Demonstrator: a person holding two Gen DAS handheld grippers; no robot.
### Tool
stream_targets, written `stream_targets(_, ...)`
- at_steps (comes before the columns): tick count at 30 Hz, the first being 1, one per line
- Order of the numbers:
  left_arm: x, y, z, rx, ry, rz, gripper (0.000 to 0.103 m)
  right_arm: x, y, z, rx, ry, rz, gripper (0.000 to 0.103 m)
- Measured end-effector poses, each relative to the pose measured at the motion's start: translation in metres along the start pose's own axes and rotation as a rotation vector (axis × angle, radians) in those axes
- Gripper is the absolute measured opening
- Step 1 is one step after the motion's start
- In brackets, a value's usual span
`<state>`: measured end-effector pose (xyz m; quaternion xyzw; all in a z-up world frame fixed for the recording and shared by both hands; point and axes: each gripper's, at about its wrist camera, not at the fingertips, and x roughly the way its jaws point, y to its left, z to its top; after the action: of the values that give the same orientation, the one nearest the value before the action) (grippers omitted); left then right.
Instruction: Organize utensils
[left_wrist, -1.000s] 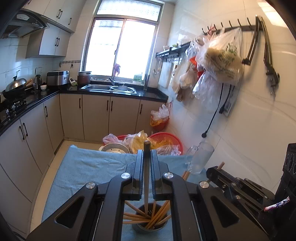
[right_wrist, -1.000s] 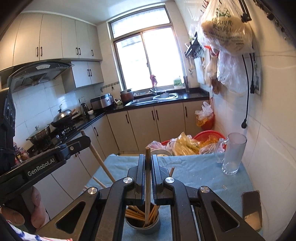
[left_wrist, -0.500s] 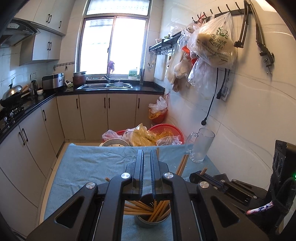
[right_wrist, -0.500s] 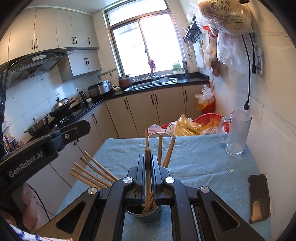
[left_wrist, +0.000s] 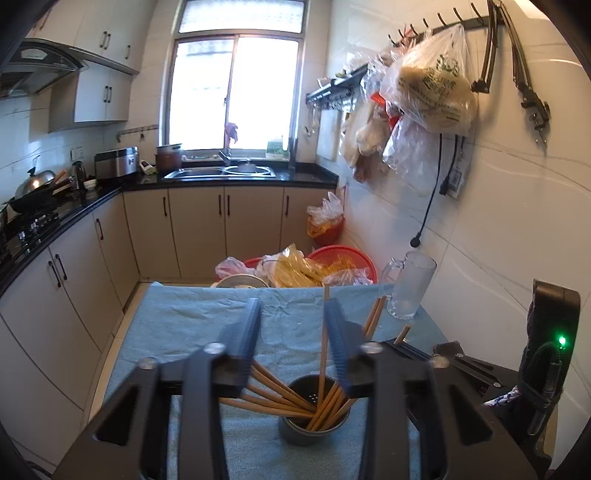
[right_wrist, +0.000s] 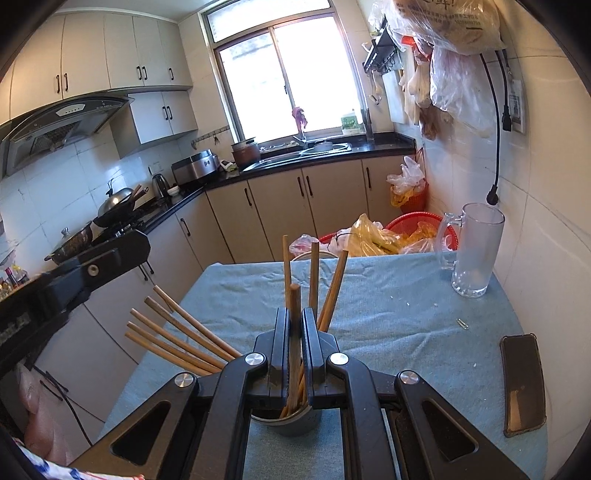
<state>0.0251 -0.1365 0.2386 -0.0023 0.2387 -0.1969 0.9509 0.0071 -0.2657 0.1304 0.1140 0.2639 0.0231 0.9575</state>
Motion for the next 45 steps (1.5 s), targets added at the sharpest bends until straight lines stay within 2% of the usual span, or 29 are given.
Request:
stream_targets(4,-0.005,0.001,-0.002,0.002,-0.006,0.006,0.038,0.0,0.002,0.0,-0.005,0.003,-0.002,0.007)
stream_targets(7,-0.008,0.002,-0.004,-0.001,0.0,0.008,0.038,-0.001,0.003,0.0,-0.002,0.003,-0.002,0.012)
stream_targets(9,-0.011,0.005,-0.006,-0.006,0.005,0.012,0.041,-0.001,0.004,-0.001,-0.003,0.0,-0.004,0.026)
stream_targets(11,-0.015,0.009,-0.008,-0.016,0.009,0.015,0.046,-0.004,0.004,0.0,0.001,-0.008,-0.007,0.035)
stream_targets(12,-0.018,0.011,-0.009,-0.022,0.011,0.017,0.047,-0.006,0.004,0.0,0.003,-0.014,-0.008,0.037)
stream_targets(18,-0.045,0.031,-0.012,-0.09,-0.014,0.039,0.058,-0.025,0.001,0.007,0.014,-0.055,-0.013,0.04)
stream_targets(22,-0.069,0.036,-0.019,-0.096,-0.056,0.064,0.067,-0.042,-0.003,0.009,0.031,-0.09,-0.017,0.043)
stream_targets(27,-0.093,0.032,-0.032,-0.061,-0.096,0.101,0.073,-0.058,-0.006,0.001,0.038,-0.108,-0.034,0.045)
stream_targets(32,-0.116,0.02,-0.05,0.012,-0.153,0.185,0.096,-0.073,-0.009,-0.018,0.035,-0.105,-0.06,0.047)
stream_targets(35,-0.131,0.01,-0.063,0.061,-0.202,0.244,0.103,-0.082,-0.011,-0.034,0.041,-0.108,-0.075,0.052)
stream_targets(38,-0.143,0.002,-0.076,0.072,-0.223,0.282,0.103,-0.089,-0.013,-0.051,0.057,-0.094,-0.082,0.052)
stream_targets(42,-0.152,0.0,-0.091,0.029,-0.196,0.247,0.103,-0.095,-0.017,-0.074,0.076,-0.064,-0.099,0.052)
stream_targets(45,-0.159,0.002,-0.1,-0.003,-0.199,0.282,0.103,-0.1,-0.019,-0.089,0.094,-0.045,-0.097,0.053)
